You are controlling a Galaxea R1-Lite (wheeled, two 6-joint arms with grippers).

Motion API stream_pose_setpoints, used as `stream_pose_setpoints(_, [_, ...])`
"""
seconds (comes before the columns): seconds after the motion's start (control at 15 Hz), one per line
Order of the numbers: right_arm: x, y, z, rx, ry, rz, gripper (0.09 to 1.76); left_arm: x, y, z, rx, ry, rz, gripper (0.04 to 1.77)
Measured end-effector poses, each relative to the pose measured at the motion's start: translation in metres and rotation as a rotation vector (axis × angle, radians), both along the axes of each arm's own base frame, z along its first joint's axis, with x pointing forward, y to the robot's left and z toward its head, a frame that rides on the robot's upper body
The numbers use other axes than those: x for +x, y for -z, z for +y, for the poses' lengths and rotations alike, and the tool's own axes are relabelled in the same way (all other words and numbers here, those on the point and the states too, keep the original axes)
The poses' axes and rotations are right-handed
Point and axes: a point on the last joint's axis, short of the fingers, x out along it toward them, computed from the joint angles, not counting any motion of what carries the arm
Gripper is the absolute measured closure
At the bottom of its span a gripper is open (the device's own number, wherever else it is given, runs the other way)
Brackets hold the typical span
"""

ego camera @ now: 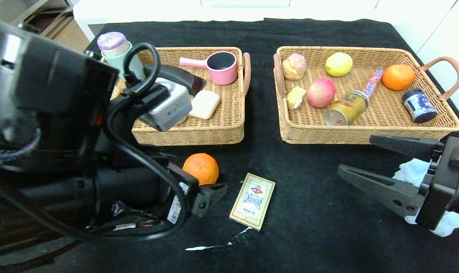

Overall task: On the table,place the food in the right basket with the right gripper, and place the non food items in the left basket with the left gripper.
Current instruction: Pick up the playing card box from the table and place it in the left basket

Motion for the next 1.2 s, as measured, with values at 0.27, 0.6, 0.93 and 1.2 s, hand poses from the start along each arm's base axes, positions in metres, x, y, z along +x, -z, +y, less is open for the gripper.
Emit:
stream_pose_setpoints(0.27, [-0.005,-0.008,-0.009,0.003,0.023,-0.046,0.14,0.005,0.004,-0.037,0.015,-0.005,-0.003,0.09])
stream_pose_setpoints(0.6, [-0.005,-0.016,-0.018,0.022,0.068,-0.079,0.14,0.015,0.020,-0.069,-0.023,-0.052,0.056,0.09])
stream_pose_setpoints(0.93, [-0.005,-0.018,-0.020,0.026,0.078,-0.085,0.14,0.024,0.039,-0.093,-0.005,-0.102,0.077,0.09])
stream_pose_setpoints(1.2, [-0.004,-0.018,-0.020,0.025,0.080,-0.084,0.14,0.034,0.054,-0.108,0.012,-0.140,0.092,0.09])
